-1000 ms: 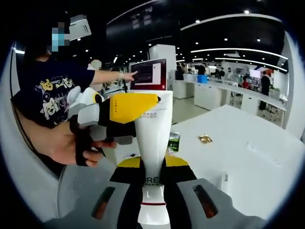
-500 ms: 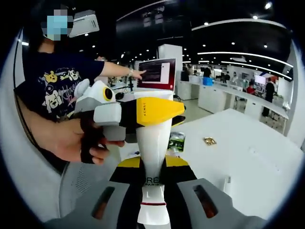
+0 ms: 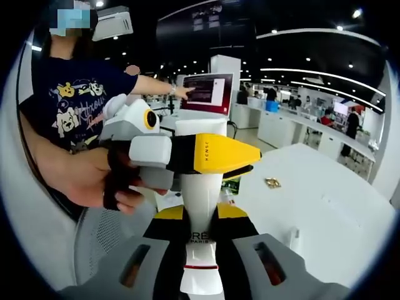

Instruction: Arrange the skincare products in the storage area until every visible bottle or jar stands upright without overlapping.

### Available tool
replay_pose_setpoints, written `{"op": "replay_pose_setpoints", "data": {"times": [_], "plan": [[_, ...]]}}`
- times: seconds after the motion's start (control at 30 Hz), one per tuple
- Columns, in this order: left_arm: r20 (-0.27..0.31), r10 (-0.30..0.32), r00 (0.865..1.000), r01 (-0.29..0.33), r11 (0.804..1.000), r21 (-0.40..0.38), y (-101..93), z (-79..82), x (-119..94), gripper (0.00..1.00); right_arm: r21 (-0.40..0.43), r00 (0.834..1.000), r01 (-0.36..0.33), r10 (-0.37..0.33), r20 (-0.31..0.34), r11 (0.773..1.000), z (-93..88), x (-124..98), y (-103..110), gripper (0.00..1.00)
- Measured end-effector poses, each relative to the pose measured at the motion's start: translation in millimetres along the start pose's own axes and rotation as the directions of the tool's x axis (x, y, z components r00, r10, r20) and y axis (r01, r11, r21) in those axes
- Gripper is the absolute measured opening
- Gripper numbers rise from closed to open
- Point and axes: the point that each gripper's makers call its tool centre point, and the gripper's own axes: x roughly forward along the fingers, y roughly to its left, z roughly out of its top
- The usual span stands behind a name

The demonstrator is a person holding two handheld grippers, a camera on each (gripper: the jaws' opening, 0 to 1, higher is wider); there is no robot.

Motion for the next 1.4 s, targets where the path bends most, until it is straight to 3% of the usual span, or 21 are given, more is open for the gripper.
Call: {"op": "replay_pose_setpoints", "data": {"times": [0.27,0.47,0.7,0.97,1.03,1.1,1.4], "plan": [[-0.018,0.033,0.999,-0.034,0.999,-0.038,4.9,-7.8,0.7,0.23,-0.009,0.999,0.026,-0.027,-0.039,1.000,-11.0,-1.0,1.6,0.16],[-0.059,0.014,0.998,-0.011,0.999,0.044,-3.5,-15.8,-1.5,0.19,-0.014,0.998,0.030,-0.031,-0.061,0.999,-21.4,-0.4,8.0,0.18],[-0.043,0.026,0.999,-0.024,0.999,0.044,0.4,-9.7,-6.6,0.16,-0.010,0.999,0.017,-0.017,-0.048,1.000,-18.1,3.4,9.9,0.21],[-0.038,0.006,0.999,-0.002,0.994,0.112,-3.1,-9.2,-11.6,0.14,0.031,1.000,0.007,-0.006,-0.027,0.999,-20.9,4.9,12.0,0.28],[-0.045,-0.005,0.999,0.010,0.993,0.120,-5.0,-10.5,-12.5,0.14,0.056,1.000,-0.007,0.009,-0.026,0.998,-22.6,5.2,14.2,0.29],[-0.073,-0.035,0.997,0.048,0.983,0.178,-10.8,-14.1,-13.8,0.14,0.070,0.999,-0.019,0.021,-0.029,0.997,-24.1,5.3,14.4,0.29],[-0.096,-0.040,0.995,0.058,0.980,0.193,-13.4,-17.3,-10.7,0.13,0.087,0.996,-0.059,0.064,-0.054,0.995,-29.9,4.1,15.6,0.30]]}}
